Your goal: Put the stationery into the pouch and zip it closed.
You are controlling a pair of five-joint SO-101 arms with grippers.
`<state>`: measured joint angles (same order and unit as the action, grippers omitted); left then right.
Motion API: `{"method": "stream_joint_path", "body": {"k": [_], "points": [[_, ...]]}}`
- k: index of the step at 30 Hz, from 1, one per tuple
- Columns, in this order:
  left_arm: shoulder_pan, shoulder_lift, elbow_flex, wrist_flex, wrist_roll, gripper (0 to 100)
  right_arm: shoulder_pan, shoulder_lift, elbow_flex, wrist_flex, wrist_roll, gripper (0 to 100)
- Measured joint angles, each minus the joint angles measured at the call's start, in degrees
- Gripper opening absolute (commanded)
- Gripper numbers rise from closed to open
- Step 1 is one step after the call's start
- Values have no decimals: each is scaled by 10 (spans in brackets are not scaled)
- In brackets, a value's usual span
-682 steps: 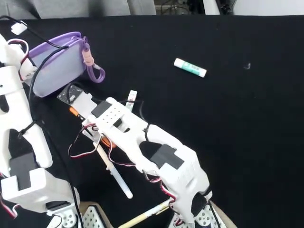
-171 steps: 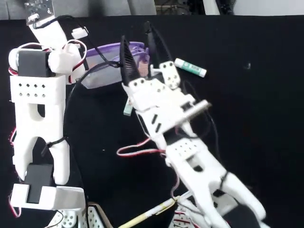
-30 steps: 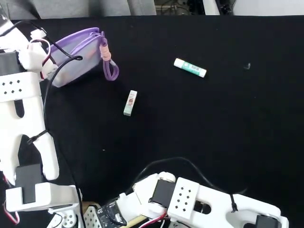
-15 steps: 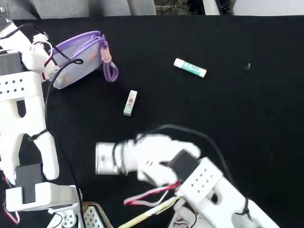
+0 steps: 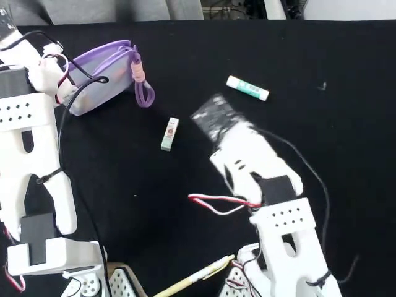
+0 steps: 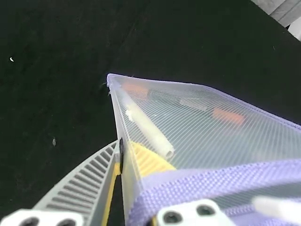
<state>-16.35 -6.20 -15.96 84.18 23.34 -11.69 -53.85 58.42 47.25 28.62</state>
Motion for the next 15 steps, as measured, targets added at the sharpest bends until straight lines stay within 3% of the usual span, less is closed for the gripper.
{"method": "stream_joint_path", "body": {"k": [6, 15], "points": [[0, 0, 0, 0, 0, 30, 25, 0, 129, -120, -103, 194], [0, 0, 0, 0, 0, 30, 28, 0, 345, -406, -113, 194]]}}
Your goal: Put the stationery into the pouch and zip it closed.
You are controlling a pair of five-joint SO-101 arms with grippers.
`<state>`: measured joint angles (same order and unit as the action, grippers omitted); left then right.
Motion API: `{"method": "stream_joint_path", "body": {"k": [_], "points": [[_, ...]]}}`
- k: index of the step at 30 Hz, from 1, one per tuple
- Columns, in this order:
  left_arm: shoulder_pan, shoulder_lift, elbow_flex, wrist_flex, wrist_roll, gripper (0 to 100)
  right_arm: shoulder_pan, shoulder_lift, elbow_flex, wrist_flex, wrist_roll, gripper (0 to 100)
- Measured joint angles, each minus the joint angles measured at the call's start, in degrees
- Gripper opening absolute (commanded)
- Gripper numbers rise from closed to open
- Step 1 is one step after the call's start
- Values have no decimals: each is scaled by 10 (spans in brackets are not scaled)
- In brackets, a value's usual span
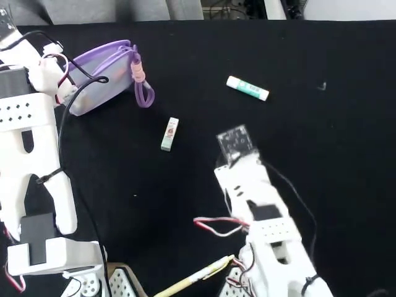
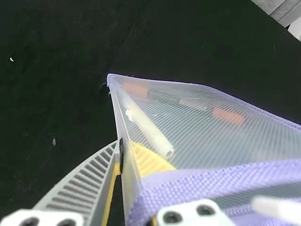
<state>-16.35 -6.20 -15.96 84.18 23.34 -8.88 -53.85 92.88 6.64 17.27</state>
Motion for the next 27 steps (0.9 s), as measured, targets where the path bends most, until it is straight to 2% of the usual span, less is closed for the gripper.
{"method": "stream_joint_path", "body": {"k": [4, 27], "points": [[0, 0, 0, 0, 0, 30, 4, -1, 30, -68, 0, 194], [0, 0, 16, 0, 0, 30, 7, 51, 32, -71, -2, 195]]}}
